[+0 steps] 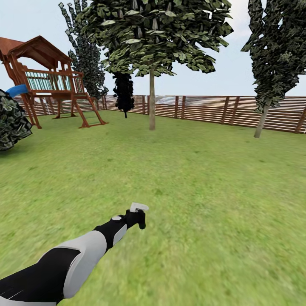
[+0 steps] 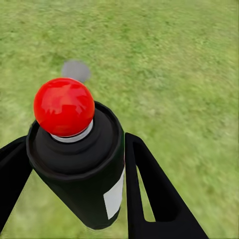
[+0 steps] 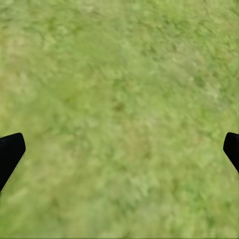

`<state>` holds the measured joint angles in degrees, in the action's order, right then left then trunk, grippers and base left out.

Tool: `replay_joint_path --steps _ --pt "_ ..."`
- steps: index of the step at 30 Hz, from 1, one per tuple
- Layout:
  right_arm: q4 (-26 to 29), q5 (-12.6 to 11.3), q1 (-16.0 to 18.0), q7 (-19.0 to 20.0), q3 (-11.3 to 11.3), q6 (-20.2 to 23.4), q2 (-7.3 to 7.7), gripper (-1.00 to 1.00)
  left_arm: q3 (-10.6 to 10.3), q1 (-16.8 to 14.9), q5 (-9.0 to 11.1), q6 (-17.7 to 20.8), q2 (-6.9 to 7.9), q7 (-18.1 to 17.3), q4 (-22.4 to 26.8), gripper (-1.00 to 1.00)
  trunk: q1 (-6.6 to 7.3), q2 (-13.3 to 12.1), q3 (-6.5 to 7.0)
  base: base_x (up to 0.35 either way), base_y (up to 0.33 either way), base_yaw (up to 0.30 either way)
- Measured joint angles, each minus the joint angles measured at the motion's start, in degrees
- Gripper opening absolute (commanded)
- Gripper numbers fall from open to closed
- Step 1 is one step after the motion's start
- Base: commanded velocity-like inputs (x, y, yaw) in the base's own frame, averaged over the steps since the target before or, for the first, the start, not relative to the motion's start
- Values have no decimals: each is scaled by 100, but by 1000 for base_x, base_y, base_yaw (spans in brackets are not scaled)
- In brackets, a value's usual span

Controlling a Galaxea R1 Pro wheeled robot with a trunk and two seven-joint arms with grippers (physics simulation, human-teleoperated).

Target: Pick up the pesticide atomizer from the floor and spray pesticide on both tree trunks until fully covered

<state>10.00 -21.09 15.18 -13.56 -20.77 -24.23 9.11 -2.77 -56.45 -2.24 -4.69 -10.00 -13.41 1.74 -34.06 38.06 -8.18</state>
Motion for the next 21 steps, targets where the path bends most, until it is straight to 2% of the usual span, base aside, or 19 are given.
replay_joint_path --steps 21 --pt "0 0 -1 0 0 0 -7 100 0 0 0 0 0 3 -1 -100 0 0 0 350 0 0"
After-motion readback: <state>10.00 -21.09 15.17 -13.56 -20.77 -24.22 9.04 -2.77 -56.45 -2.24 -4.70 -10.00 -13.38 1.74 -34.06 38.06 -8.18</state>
